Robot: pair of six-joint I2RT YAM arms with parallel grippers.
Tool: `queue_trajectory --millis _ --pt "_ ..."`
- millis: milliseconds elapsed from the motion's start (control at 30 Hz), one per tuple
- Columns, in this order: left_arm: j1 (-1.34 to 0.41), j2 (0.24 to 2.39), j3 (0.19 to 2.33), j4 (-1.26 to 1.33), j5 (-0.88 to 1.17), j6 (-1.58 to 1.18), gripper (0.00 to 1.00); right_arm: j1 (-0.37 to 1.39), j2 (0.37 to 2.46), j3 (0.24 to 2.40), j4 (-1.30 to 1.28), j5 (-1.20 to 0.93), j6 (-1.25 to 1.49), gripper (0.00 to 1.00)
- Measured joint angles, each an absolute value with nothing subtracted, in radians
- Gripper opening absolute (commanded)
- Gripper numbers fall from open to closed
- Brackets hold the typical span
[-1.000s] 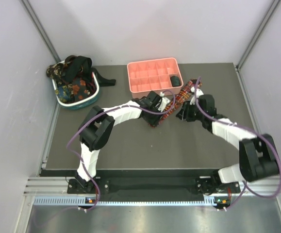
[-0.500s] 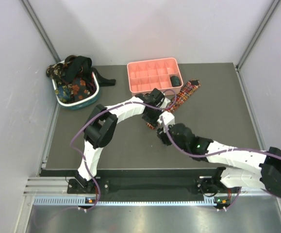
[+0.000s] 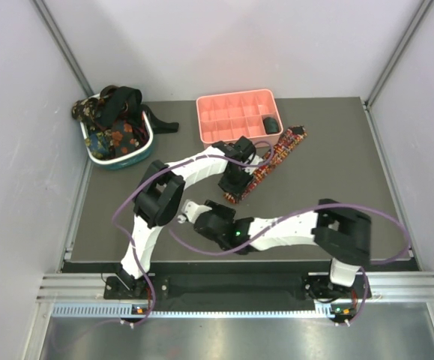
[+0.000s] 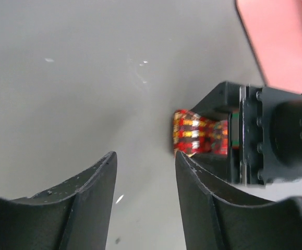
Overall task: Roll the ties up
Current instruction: Roll the tie
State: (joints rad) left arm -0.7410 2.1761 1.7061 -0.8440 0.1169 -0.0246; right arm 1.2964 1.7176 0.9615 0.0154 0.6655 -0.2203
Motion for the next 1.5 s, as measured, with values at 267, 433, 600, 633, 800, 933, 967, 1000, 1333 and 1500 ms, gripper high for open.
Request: queue_trajectory --millis 267,433,600,633,800,933,967,1000,1333,1500 --pt "-0.744 2.184 1.718 -0.896 0.112 -0.026 0.46 1.288 1.971 1.208 -0.183 0.834 -0.255 0.57" --pt "-0.752 2.185 1.719 -0.92 0.094 -0.027 0.46 1.27 2.056 1.295 -0.255 0.883 -0.268 0.59" --pt "-0.756 2.189 1.722 -0.936 0.084 -0.027 0.46 1.257 2.098 1.332 -0.309 0.906 -0.275 0.57" --pt "-0.757 2.191 1.726 -0.943 0.084 -0.027 0.46 1.255 2.103 1.34 -0.318 0.909 -0.278 0.57" --pt "-0.759 2.215 1.763 -0.988 0.08 -0.027 0.46 1.254 2.141 1.383 -0.356 0.945 -0.279 0.57" --pt "-0.761 2.237 1.8 -1.027 0.076 -0.024 0.46 1.251 2.17 1.418 -0.397 0.97 -0.278 0.57" --pt "-0.761 2.244 1.811 -1.037 0.076 -0.023 0.46 1.251 2.177 1.428 -0.411 0.976 -0.275 0.57" --pt "-0.761 2.25 1.821 -1.046 0.076 -0.023 0.45 1.251 2.184 1.438 -0.426 0.982 -0.269 0.57" --pt "-0.762 2.275 1.851 -1.122 0.08 -0.026 0.45 1.236 2.22 1.501 -0.576 0.999 -0.186 0.57" --pt "-0.762 2.275 1.851 -1.122 0.079 -0.027 0.45 1.232 2.22 1.501 -0.576 0.994 -0.184 0.49"
